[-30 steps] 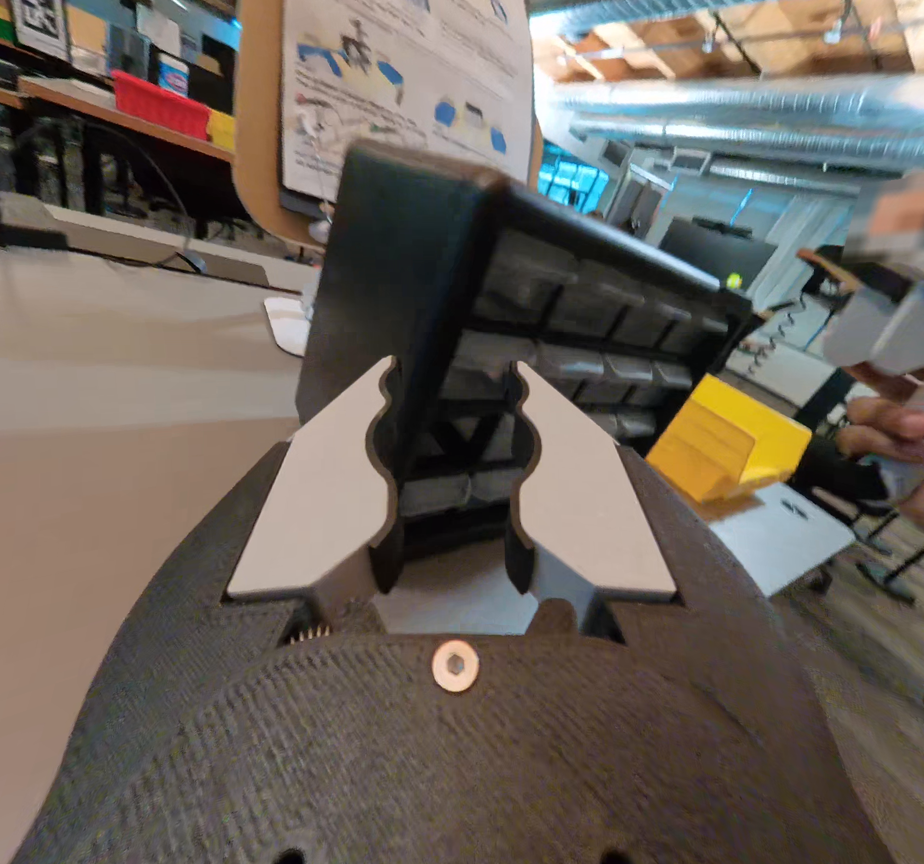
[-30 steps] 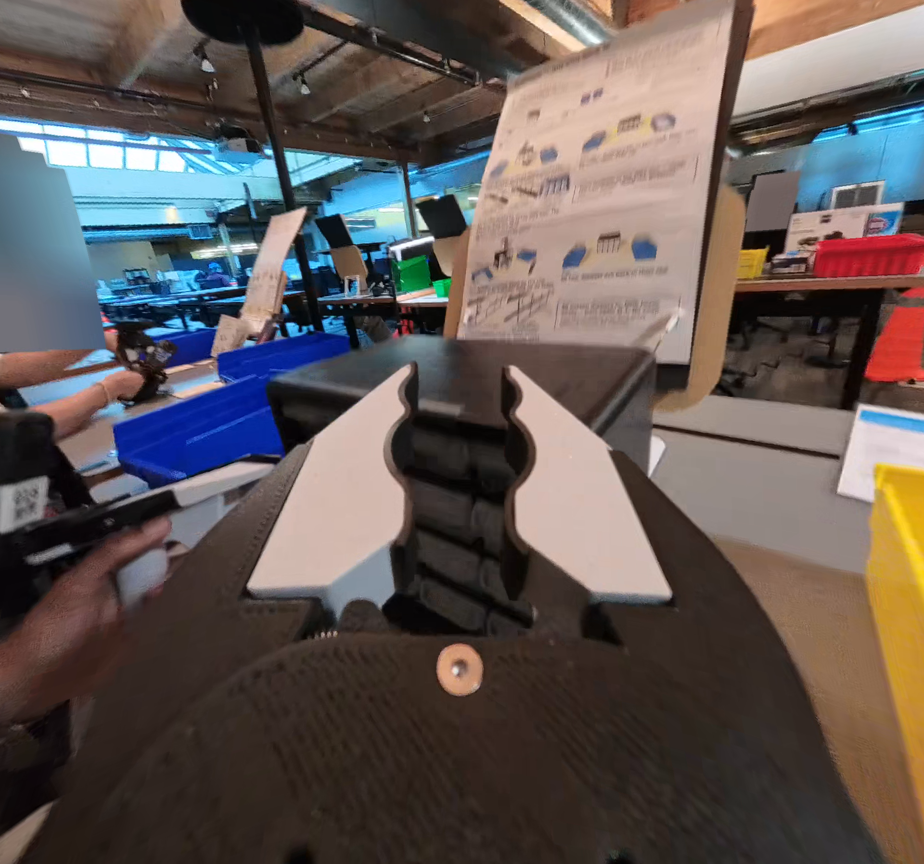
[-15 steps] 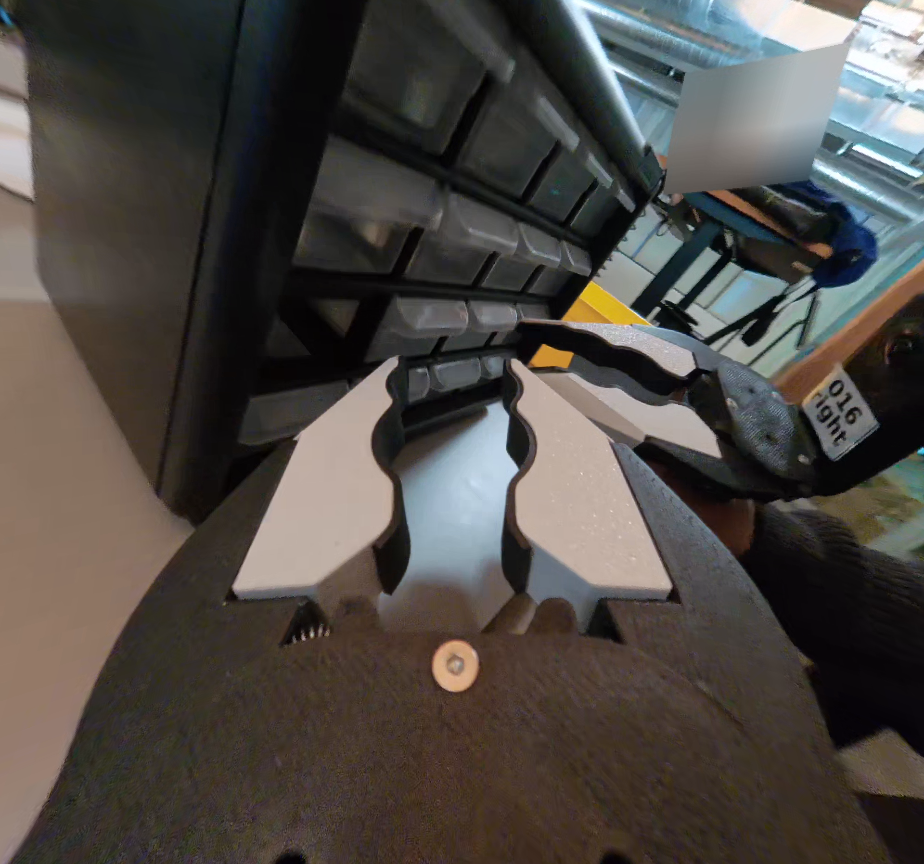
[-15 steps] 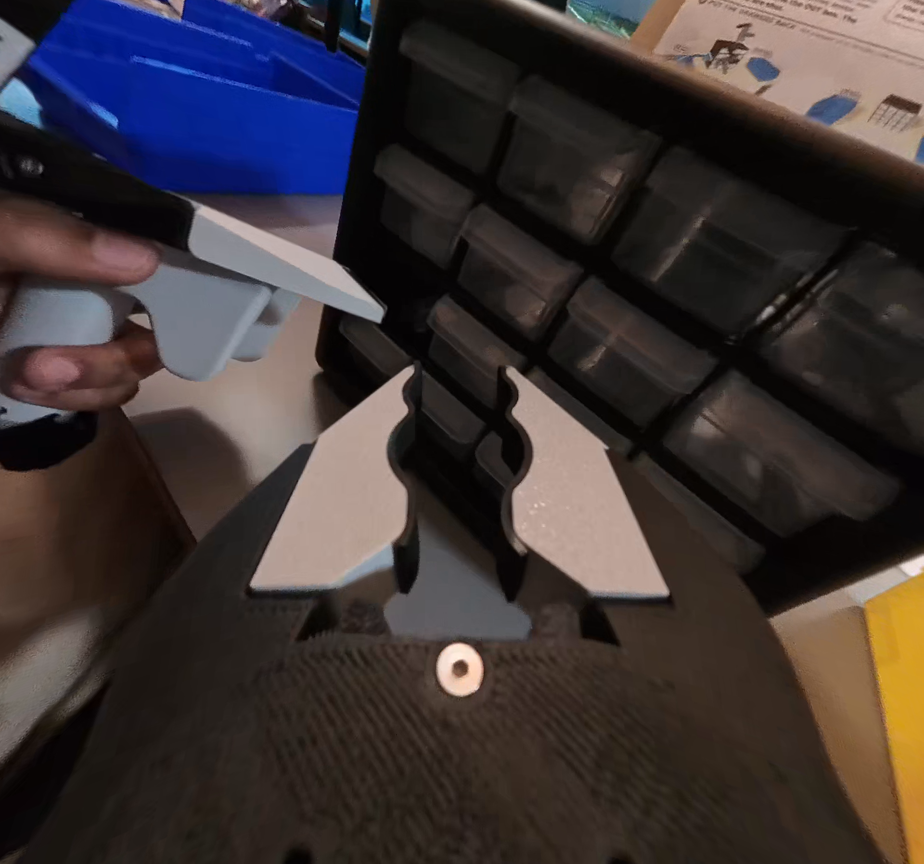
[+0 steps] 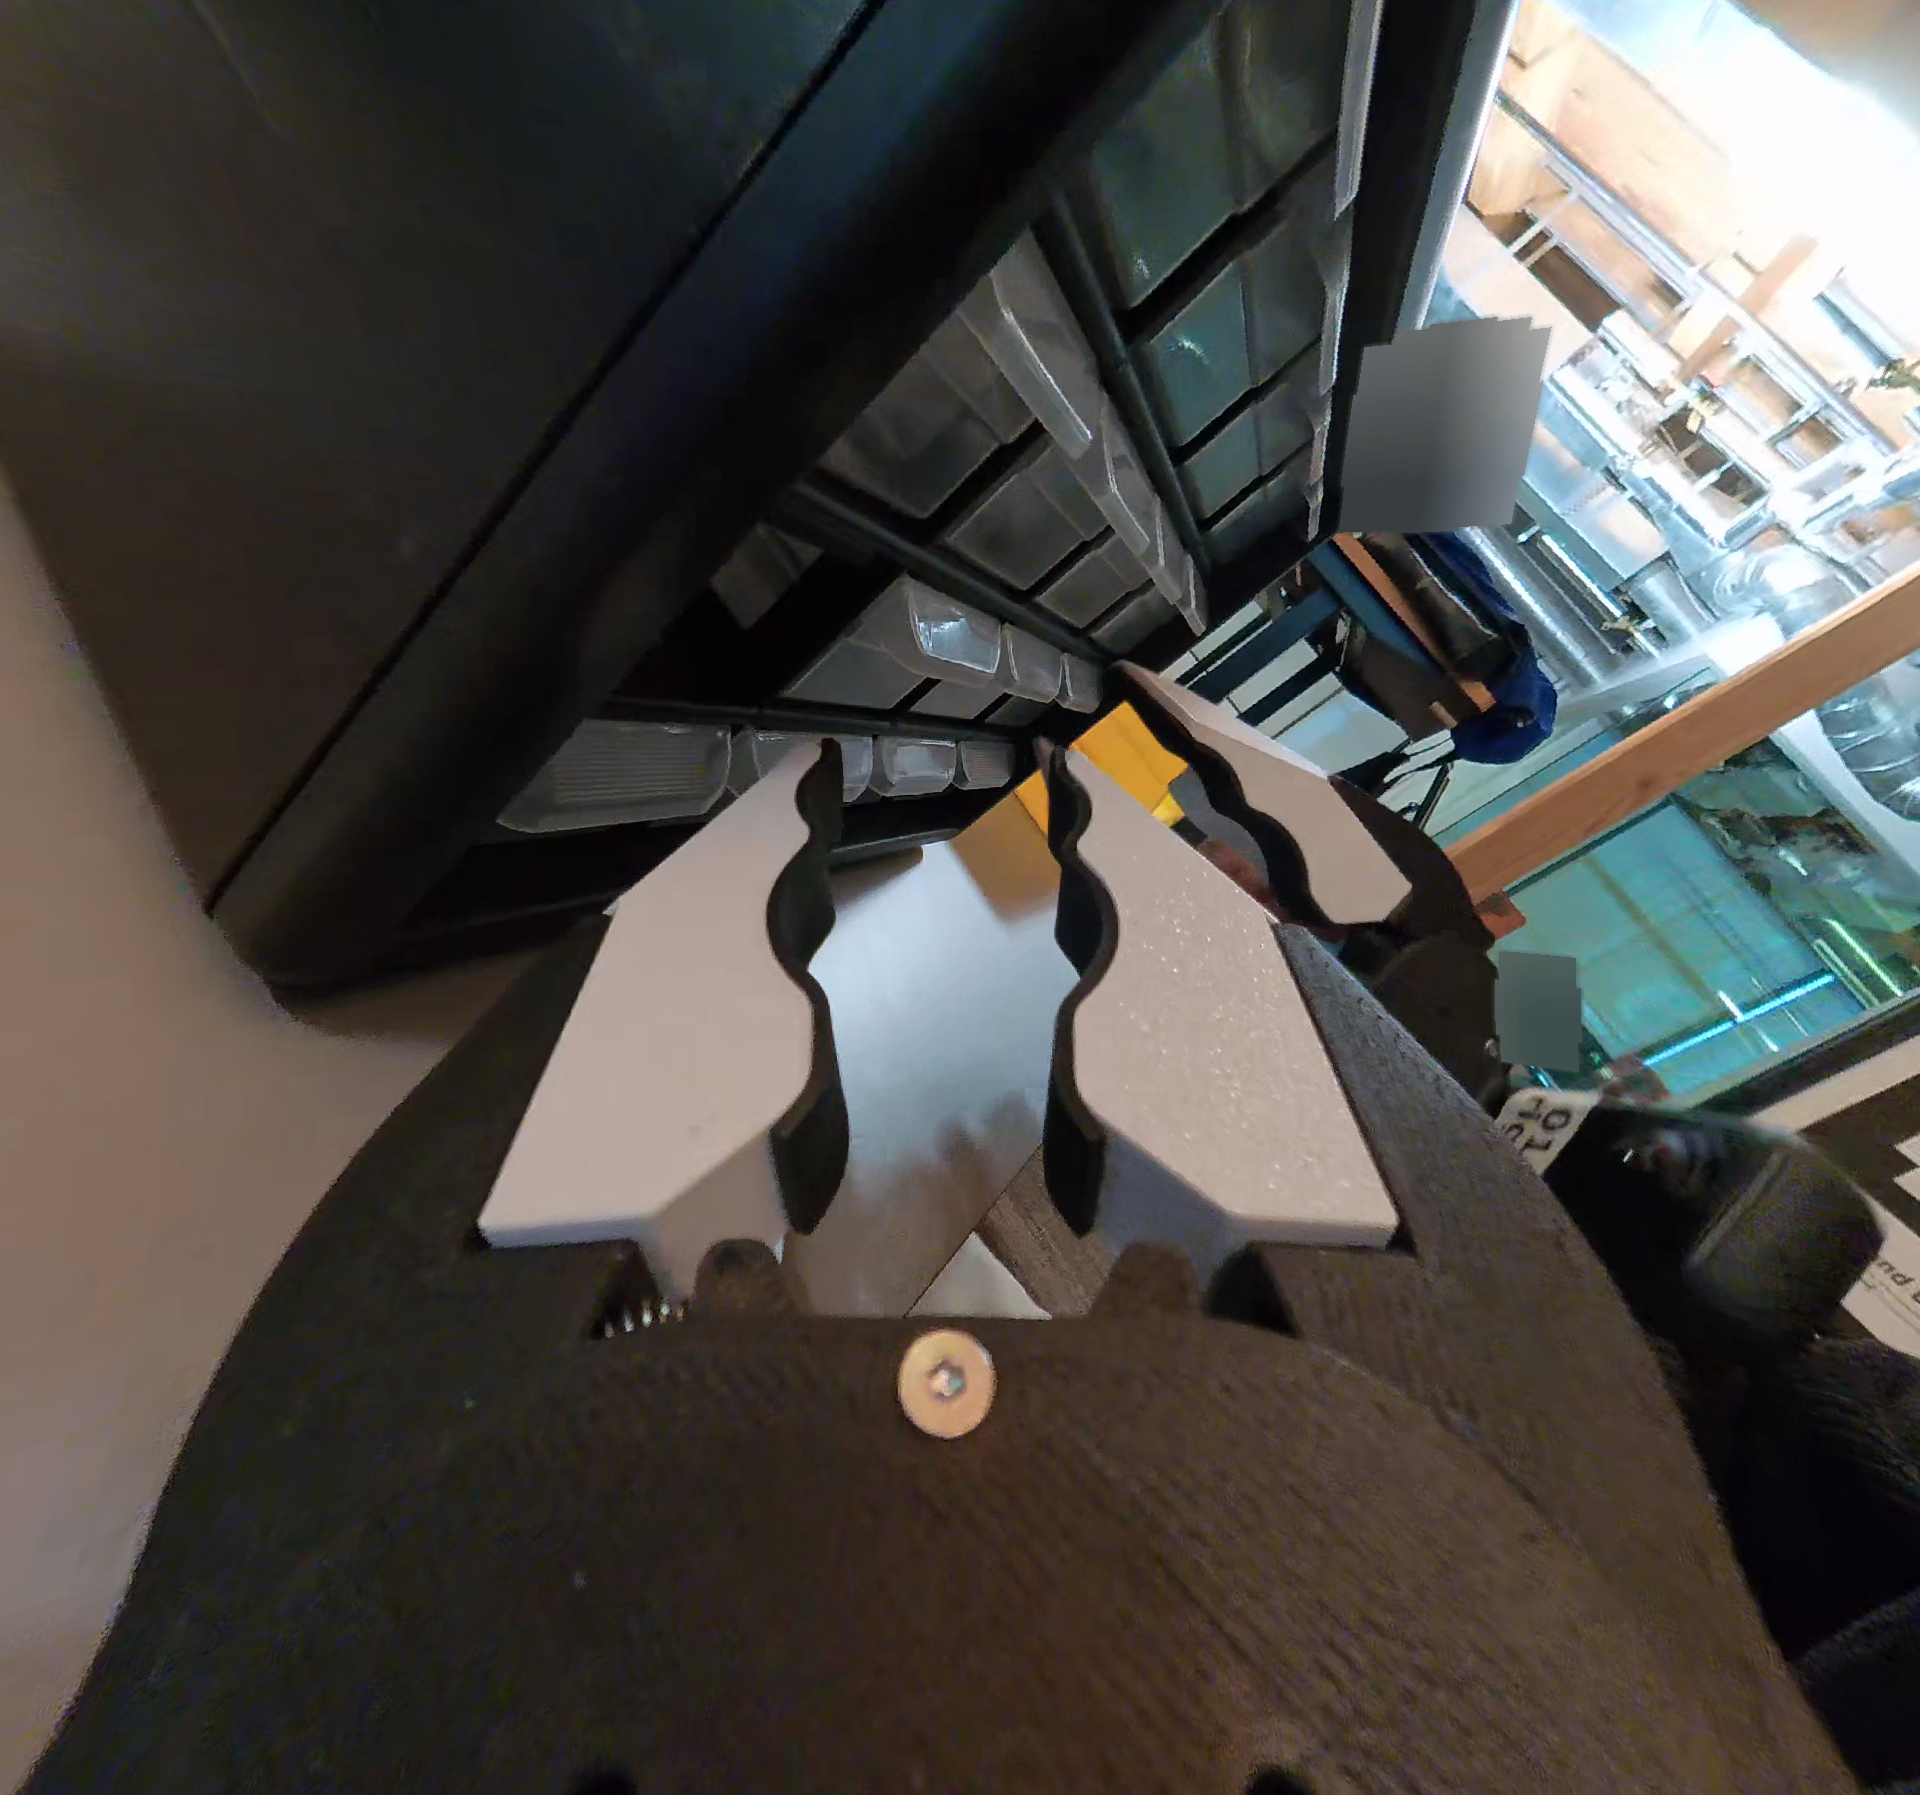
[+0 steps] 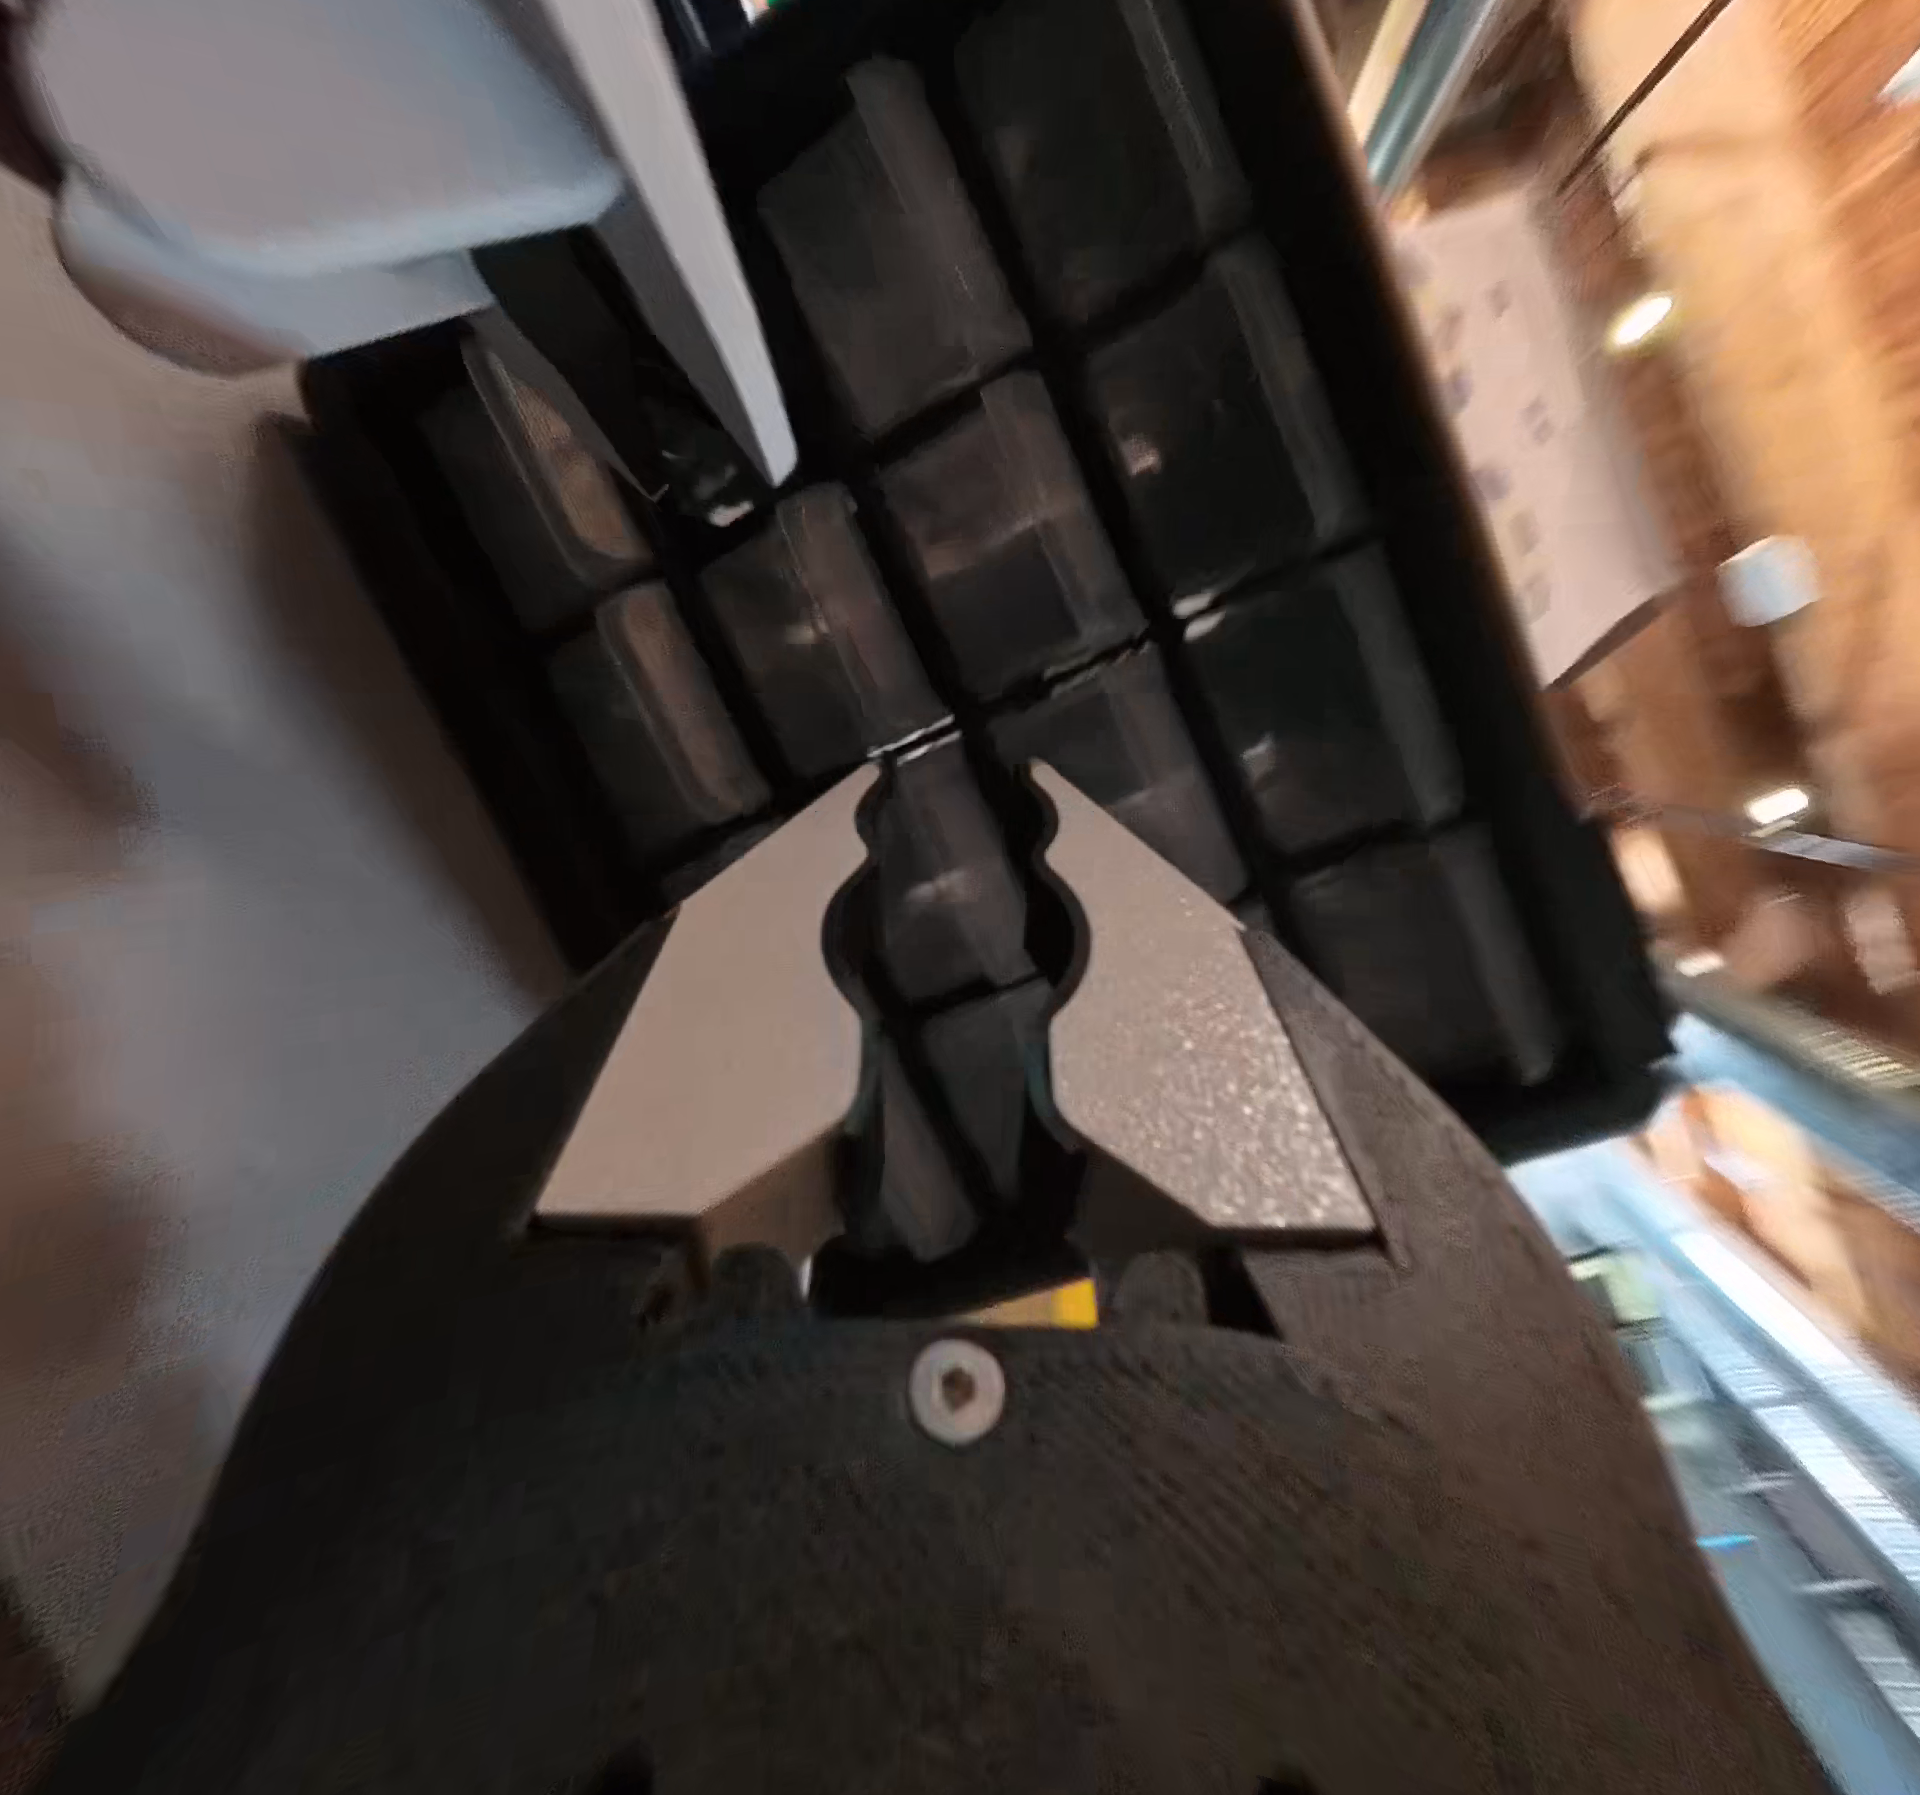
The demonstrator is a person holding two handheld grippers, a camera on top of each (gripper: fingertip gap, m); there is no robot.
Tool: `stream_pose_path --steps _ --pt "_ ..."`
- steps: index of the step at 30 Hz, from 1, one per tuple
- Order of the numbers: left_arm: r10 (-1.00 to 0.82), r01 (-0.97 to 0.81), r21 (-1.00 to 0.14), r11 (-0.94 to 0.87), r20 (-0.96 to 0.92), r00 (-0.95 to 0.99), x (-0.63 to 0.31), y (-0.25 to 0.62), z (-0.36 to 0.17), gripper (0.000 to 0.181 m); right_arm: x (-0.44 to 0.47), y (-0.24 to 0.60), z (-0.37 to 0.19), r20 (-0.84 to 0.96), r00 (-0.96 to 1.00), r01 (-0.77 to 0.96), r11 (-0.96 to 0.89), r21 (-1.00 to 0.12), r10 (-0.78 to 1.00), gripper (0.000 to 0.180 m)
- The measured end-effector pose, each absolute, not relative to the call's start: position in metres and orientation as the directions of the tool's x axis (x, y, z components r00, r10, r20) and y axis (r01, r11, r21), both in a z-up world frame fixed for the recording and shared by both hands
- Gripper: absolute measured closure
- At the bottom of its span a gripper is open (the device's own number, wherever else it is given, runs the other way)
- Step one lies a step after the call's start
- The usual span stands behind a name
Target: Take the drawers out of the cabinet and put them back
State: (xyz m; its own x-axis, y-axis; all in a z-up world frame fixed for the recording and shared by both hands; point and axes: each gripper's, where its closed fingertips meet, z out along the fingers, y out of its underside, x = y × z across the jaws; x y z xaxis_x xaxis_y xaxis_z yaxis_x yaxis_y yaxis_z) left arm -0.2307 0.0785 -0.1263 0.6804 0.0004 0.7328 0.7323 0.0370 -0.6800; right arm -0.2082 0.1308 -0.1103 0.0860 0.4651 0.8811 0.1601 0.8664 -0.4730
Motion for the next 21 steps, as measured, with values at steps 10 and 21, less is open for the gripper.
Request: stream_pose_path --steps 10,21 --pt "0.007 0.740 -0.670 0.047 0.741 0.671 -0.239 0.072 -0.126 0.143 -0.242 0.116 -0.121 0.977 0.105 0.193 0.960 -0.204 0.186 0.154" --pt "-0.034 0.720 -0.694 -0.009 0.719 0.694 -0.224 0.079 -0.126 0.141 -0.217 0.098 -0.119 0.976 0.040 0.131 0.967 -0.220 0.216 0.166"
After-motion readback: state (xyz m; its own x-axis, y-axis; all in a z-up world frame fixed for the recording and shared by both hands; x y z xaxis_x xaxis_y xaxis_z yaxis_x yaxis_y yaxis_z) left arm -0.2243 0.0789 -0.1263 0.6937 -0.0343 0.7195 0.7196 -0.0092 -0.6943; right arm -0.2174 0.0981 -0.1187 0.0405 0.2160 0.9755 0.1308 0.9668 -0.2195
